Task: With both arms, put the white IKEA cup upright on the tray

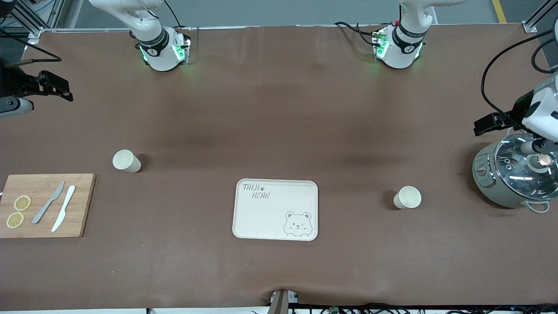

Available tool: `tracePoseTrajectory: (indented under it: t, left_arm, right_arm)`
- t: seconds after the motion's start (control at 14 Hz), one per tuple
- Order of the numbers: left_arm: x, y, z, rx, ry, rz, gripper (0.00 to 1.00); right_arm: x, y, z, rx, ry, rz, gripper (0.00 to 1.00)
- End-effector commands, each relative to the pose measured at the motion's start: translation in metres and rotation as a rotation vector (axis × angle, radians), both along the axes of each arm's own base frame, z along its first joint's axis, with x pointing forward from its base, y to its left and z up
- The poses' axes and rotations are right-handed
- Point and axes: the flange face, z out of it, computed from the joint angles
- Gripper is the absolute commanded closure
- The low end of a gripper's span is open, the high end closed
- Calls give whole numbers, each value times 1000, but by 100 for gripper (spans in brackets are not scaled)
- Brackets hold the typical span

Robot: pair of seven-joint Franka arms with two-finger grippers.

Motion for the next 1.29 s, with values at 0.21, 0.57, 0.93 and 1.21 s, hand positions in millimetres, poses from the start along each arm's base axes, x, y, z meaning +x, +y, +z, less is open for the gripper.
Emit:
tracePoseTrajectory:
  t: [0.21, 0.57, 0.93, 1.21]
  left_arm:
    - [22, 8, -56, 24, -70, 29, 0]
    - [61, 12, -136, -3, -95, 24, 0]
    - [76, -2, -185, -53, -89, 28, 0]
    - [78, -19, -217, -81, -66, 25, 0]
  right_arm:
    - [3, 0, -3, 14, 20, -9, 0]
    - [4, 1, -2, 14, 15, -7, 0]
    - [5, -1, 0, 14, 8, -13, 0]
    - [17, 5, -15, 19, 34, -12, 0]
